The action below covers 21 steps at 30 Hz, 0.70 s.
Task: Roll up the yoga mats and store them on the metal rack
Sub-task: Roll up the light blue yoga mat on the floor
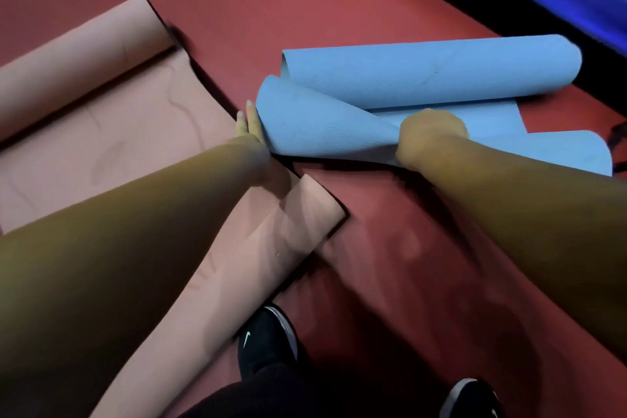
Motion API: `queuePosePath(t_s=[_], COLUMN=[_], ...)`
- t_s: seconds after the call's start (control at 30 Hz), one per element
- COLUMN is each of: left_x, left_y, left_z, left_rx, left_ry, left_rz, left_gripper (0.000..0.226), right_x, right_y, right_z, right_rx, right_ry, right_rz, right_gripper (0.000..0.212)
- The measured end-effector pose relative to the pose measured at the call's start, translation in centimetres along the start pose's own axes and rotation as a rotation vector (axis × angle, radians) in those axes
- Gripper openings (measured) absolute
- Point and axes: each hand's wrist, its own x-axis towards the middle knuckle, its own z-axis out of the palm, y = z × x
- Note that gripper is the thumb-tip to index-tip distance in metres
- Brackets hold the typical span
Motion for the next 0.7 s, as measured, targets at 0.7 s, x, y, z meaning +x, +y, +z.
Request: queuePosePath(t_s=[0.7], left_x=[-20.5], left_y=[5.9], left_z=[-3.7], left_rx=[0.703], left_ry=[-0.024], left_rz=[0.611], left_gripper=[0.077], right_x=[-18.1], right_y=[10.4], right_z=[-1.7], right_rx=[0.328], right_ry=[-0.255], right_rz=[-0.176], right_gripper=[0.03])
